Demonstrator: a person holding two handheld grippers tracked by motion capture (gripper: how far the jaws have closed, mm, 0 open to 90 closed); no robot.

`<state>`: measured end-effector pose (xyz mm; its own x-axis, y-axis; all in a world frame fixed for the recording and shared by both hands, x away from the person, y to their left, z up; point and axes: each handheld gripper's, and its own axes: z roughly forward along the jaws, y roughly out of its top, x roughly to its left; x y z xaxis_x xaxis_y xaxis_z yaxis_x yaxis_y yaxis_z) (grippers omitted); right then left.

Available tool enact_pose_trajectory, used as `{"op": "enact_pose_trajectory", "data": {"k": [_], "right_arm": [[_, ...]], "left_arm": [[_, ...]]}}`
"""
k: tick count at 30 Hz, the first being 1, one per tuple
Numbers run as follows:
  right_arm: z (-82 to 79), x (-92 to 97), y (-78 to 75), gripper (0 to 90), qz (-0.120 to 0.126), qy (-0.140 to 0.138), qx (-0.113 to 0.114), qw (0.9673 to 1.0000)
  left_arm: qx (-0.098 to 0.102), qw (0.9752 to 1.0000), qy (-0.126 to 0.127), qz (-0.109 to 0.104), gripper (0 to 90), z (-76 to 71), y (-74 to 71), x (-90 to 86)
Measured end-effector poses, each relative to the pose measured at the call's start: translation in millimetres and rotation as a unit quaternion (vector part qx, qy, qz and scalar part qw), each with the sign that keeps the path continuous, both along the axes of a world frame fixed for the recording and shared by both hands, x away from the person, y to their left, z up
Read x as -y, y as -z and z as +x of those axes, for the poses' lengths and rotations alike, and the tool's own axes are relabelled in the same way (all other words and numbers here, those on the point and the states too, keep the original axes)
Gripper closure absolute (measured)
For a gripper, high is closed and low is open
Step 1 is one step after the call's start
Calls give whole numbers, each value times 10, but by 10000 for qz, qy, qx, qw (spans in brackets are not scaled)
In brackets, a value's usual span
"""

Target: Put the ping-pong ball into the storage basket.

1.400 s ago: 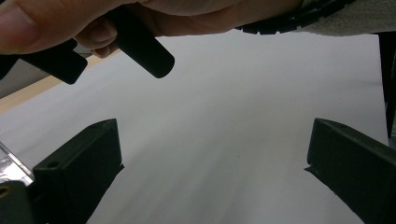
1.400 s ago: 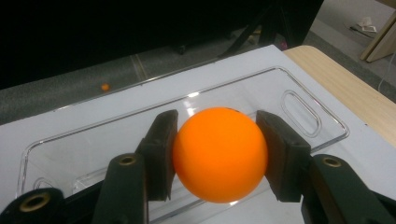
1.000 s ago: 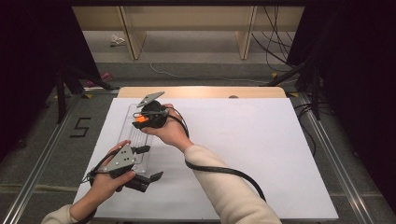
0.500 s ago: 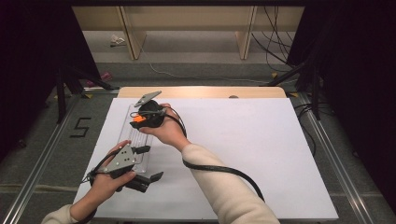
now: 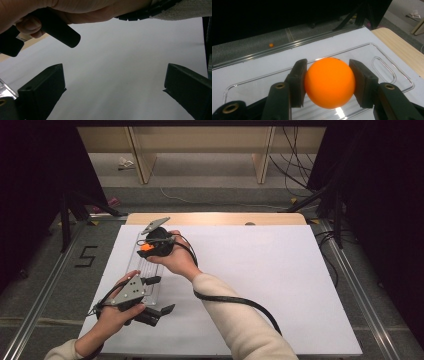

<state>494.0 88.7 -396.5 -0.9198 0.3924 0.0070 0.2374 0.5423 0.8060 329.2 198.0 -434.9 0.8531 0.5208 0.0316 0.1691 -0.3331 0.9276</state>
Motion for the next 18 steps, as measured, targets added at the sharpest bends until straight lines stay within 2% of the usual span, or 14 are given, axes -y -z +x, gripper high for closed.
{"op": "enact_pose_trajectory", "data": {"k": [18], "right_arm": [[14, -84, 20, 515, -68, -62, -40, 9999]], "left_arm": [[3, 10000, 13, -6, 28, 0, -1, -1]]}}
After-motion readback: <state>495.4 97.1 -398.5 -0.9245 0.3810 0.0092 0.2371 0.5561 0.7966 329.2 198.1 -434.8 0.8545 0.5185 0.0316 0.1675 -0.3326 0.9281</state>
